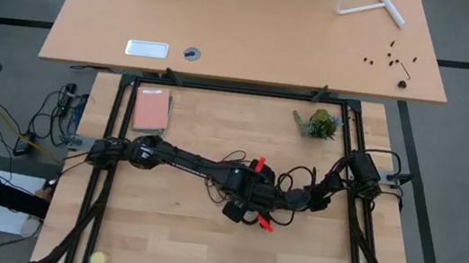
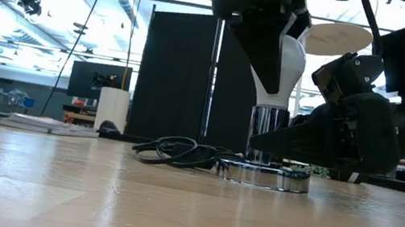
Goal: Screw lightbulb
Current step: Remove the lightbulb from the lamp
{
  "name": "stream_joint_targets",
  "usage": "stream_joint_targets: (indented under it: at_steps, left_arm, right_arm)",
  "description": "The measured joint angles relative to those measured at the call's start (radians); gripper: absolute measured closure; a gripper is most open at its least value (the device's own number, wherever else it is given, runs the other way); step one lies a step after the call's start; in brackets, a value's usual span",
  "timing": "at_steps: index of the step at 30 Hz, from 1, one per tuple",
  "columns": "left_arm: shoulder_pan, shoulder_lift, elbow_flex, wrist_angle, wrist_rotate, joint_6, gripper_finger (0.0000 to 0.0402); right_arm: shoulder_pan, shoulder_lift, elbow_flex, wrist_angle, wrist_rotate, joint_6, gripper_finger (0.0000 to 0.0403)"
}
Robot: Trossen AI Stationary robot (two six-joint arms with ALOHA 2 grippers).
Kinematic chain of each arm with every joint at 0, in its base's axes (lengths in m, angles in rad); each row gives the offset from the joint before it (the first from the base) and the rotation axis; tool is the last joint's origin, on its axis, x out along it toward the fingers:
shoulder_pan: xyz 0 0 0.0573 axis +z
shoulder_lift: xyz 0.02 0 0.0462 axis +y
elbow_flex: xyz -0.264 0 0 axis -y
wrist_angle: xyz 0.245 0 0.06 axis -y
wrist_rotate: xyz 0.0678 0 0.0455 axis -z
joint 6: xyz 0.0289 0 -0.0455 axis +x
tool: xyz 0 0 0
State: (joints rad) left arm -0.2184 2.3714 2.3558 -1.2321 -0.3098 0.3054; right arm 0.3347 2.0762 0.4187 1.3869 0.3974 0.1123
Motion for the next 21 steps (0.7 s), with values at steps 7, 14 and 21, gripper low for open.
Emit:
stream_joint_targets:
  at_steps: [7, 14, 21]
  left_arm:
    - [0.0, -0.003, 0.0, -0.003, -0.015, -0.14, 0.0125]
    - [0.0, -0.009, -0.001, -0.04, -0.017, -0.343, 0.0125]
    - [0.0, -0.01, -0.001, -0.044, -0.009, -0.389, 0.0124]
  right_arm:
    - [0.0, 0.0, 0.0, 0.0, 0.002, 0.0, 0.0205]
    - [0.0, 0.0, 0.0, -0.001, 0.009, 0.006, 0.0205]
    - [0.0, 0.0, 0.0, -0.001, 0.009, 0.008, 0.0205]
